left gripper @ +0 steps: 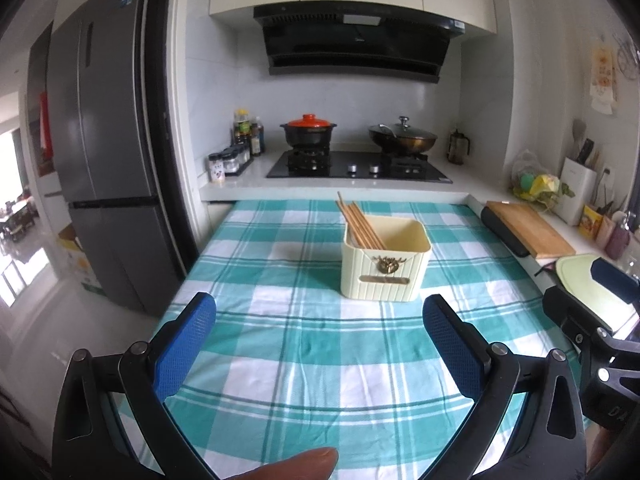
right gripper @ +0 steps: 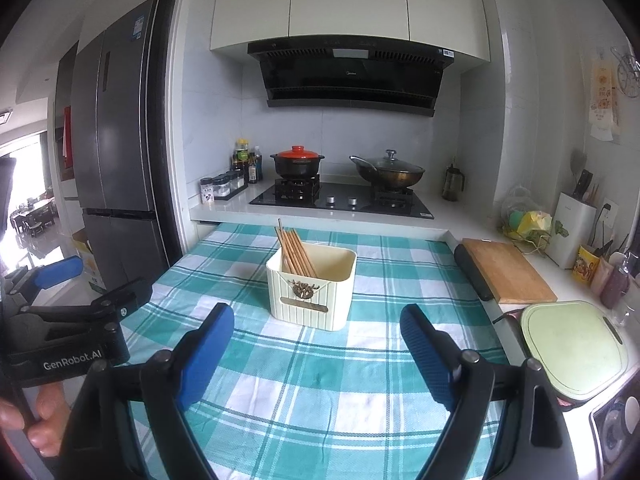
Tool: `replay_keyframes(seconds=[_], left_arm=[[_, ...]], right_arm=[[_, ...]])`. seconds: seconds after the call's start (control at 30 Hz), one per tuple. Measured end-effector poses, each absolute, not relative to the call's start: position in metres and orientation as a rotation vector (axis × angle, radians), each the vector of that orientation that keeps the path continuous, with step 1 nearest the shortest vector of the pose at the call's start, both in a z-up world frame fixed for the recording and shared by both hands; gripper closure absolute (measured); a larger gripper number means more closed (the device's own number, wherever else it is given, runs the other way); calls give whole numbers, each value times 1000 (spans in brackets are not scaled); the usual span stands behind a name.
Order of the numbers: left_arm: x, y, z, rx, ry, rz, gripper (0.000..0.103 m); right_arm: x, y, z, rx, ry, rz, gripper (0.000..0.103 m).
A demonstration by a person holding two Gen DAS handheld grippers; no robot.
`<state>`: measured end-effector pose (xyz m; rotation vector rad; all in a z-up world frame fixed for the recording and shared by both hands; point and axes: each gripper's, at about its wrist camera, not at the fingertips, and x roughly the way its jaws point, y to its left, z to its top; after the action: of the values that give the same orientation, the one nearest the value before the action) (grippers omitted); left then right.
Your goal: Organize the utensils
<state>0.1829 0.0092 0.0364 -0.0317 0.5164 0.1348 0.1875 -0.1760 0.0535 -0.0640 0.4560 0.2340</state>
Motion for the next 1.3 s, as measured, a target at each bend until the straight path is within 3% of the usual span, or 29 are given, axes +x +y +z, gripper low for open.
replay_keyframes(seconds=[1.3], left_arm=[[188, 2, 29, -4, 534, 94, 0]], right_arm=[[193, -170, 42, -74, 501, 249, 16]])
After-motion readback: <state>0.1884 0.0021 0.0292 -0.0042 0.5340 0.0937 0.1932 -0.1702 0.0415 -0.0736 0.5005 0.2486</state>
